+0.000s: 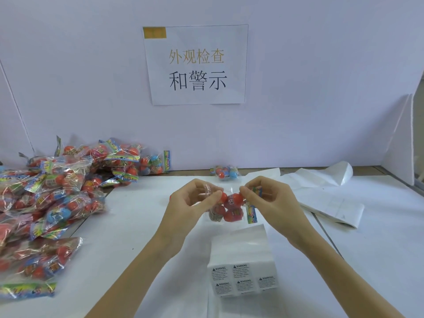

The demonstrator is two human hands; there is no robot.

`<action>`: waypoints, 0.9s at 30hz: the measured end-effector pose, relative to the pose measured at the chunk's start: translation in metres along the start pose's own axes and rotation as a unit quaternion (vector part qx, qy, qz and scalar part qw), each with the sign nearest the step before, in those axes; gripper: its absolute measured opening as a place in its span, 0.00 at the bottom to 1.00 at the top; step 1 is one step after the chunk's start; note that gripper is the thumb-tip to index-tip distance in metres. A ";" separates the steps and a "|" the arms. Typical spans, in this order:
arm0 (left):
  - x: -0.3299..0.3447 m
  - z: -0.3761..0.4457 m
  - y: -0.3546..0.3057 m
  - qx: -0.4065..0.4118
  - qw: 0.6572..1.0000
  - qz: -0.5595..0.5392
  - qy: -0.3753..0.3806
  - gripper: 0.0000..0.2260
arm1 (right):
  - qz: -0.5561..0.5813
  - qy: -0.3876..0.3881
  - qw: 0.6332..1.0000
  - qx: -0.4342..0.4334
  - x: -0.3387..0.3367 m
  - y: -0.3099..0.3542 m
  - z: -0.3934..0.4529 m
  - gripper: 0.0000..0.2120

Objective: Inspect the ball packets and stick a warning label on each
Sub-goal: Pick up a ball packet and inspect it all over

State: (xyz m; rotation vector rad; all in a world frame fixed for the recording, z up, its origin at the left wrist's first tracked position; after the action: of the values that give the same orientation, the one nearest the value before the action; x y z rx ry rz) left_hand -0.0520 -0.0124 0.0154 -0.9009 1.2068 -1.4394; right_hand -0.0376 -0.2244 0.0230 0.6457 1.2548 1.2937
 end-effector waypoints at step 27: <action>-0.007 0.006 0.007 -0.030 0.986 -0.151 -0.063 0.07 | 0.101 0.095 0.988 0.066 -0.001 -0.008 0.000 0.13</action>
State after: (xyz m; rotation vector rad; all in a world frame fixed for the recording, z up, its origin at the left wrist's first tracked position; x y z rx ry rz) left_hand -0.0427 -0.0069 0.0099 -1.2405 1.0558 -1.5627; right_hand -0.0348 -0.2267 0.0161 0.7749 1.4687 1.4753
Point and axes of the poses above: each hand's wrist, its own z-axis towards the middle knuckle, its own x-axis out of the palm, y = z × x, the point moved 1 cm from there along z, towards the middle knuckle, and after that the axes turned 10 degrees about y, right-handed, at the moved point
